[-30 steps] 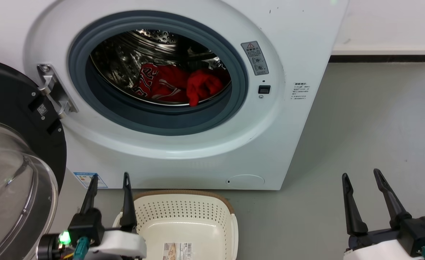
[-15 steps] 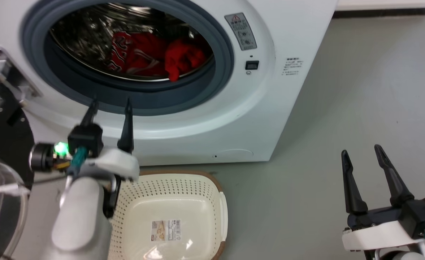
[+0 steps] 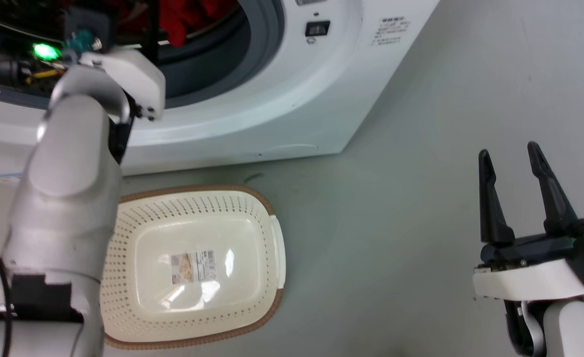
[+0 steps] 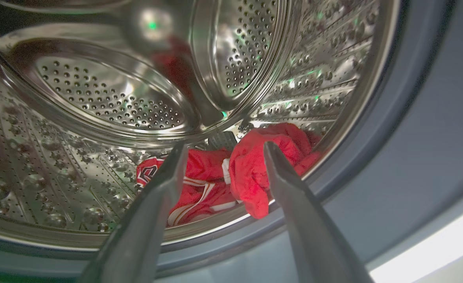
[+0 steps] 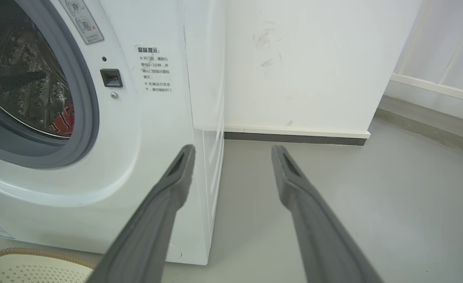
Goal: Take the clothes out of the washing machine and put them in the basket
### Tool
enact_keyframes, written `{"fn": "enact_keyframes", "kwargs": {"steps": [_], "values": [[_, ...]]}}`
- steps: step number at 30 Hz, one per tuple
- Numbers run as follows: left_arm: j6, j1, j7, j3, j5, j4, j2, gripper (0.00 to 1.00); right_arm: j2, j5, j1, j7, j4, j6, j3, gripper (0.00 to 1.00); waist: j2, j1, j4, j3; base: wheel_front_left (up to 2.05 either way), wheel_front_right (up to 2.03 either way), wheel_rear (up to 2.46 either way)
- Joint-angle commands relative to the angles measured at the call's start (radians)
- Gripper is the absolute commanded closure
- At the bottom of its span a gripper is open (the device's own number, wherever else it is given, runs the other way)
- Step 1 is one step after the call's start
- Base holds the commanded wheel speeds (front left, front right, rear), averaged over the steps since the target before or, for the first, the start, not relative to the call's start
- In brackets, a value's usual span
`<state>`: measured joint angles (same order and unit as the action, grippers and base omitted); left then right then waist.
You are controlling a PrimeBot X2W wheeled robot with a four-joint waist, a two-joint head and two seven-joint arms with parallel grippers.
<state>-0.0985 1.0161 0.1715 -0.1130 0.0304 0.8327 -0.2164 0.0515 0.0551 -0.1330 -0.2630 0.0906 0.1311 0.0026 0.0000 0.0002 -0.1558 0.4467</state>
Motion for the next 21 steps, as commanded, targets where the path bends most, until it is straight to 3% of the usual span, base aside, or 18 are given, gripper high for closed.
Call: {"fn": "enact_keyframes", "kwargs": {"steps": [1,10,21], "values": [[-0.004,0.022,-0.006,0.0,-0.003,0.01,-0.009,0.0,-0.002,0.003,-0.02,-0.003,0.006,-0.001,0.003,0.0,0.0,-0.0002,-0.036,0.06,0.0,0.0,0.0],[-0.025,0.286,-0.12,-0.052,-0.007,0.185,-0.057,0.0,-0.002,0.056,-0.103,-0.003,0.02,-0.001,0.007,0.0,0.0,-0.0002,-0.093,0.212,0.0,0.0,0.0],[-0.03,0.48,-0.247,-0.106,-0.035,0.325,-0.106,0.0,-0.002,0.097,-0.161,-0.003,0.037,-0.001,0.015,0.0,0.0,-0.0002,-0.129,0.327,0.0,0.0,0.0]]}}
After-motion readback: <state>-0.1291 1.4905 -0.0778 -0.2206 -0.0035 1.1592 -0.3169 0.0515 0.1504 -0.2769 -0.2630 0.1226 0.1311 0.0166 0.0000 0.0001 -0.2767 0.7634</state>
